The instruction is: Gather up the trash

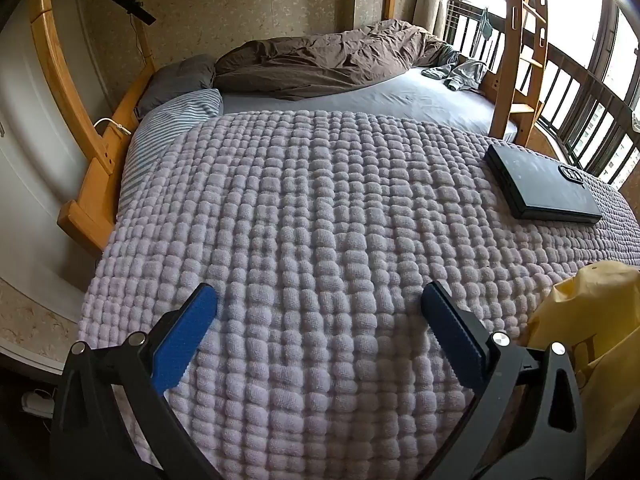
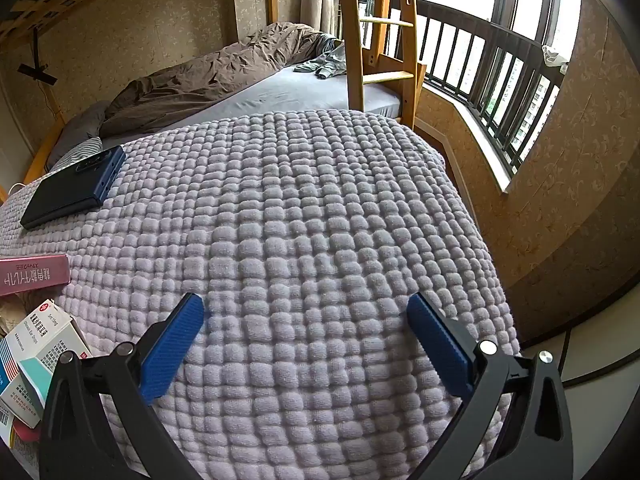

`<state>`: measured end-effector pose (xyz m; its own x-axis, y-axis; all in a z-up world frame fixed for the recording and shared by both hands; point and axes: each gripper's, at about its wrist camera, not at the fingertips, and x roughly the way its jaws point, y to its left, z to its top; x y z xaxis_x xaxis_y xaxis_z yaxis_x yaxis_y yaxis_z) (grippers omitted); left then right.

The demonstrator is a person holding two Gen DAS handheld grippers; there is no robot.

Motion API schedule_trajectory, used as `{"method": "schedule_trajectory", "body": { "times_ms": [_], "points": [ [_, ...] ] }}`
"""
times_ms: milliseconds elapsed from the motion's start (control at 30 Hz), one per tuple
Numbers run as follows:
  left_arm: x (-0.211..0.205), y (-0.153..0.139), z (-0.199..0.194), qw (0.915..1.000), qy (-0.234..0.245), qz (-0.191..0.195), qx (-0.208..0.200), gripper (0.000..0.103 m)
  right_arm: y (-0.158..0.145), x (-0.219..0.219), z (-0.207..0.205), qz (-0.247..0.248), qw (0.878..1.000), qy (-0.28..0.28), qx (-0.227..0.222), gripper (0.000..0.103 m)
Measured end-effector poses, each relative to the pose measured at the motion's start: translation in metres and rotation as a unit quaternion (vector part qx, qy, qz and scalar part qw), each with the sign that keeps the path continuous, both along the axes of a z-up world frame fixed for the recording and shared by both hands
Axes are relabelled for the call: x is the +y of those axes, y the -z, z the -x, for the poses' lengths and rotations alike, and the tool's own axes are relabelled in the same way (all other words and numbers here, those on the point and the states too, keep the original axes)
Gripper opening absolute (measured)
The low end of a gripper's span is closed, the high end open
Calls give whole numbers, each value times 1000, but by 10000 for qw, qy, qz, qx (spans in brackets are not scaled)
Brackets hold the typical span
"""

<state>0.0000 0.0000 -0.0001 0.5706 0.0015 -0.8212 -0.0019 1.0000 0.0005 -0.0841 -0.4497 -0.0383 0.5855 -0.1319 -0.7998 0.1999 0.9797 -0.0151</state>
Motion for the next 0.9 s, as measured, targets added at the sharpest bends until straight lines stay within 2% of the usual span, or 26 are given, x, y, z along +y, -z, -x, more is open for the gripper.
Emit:
{"method": "schedule_trajectory", "body": {
  "times_ms": [900],
  "points": [
    [0,0,0,10000,0,12,-4,102,0,0,0,0,10000,-2,0,99]
  ]
}}
